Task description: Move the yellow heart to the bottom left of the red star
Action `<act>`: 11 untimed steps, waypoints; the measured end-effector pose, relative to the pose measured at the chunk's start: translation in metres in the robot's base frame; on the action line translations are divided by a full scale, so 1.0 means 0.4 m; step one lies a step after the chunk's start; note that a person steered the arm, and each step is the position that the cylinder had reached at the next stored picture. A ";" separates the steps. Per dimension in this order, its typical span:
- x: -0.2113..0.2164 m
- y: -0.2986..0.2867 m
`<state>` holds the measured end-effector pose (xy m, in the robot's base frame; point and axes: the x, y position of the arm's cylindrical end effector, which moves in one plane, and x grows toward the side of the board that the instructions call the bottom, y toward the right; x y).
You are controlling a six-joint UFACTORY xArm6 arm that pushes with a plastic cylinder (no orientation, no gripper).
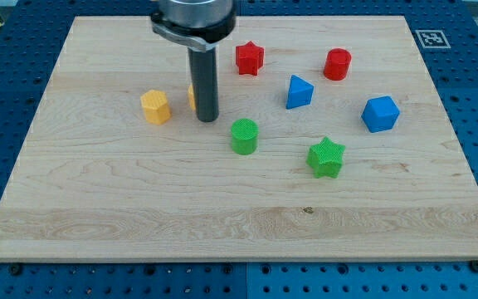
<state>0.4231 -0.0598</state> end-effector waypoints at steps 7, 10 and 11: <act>-0.097 0.013; -0.112 -0.013; -0.107 -0.022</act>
